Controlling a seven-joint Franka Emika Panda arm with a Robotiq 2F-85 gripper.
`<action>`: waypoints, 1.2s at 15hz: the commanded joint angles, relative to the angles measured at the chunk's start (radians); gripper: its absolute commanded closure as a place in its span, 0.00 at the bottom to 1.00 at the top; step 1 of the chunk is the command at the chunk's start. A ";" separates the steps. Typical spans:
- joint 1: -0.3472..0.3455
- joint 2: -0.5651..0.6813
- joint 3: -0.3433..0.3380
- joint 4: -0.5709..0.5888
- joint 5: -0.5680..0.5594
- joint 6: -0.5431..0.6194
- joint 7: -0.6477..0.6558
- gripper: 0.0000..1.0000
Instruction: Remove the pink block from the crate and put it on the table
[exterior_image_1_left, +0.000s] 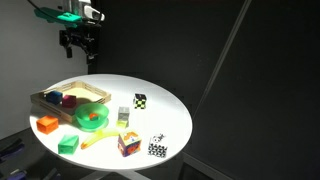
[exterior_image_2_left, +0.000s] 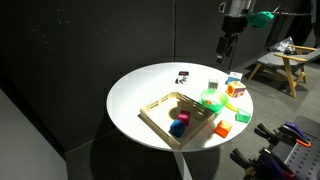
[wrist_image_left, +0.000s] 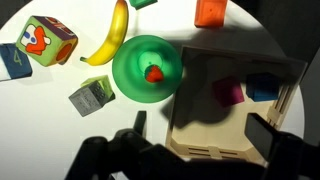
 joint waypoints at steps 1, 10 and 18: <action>0.016 0.017 0.007 0.022 0.033 0.000 -0.060 0.00; 0.058 0.080 0.035 0.014 0.045 0.059 -0.195 0.00; 0.067 0.165 0.073 -0.004 0.038 0.175 -0.222 0.00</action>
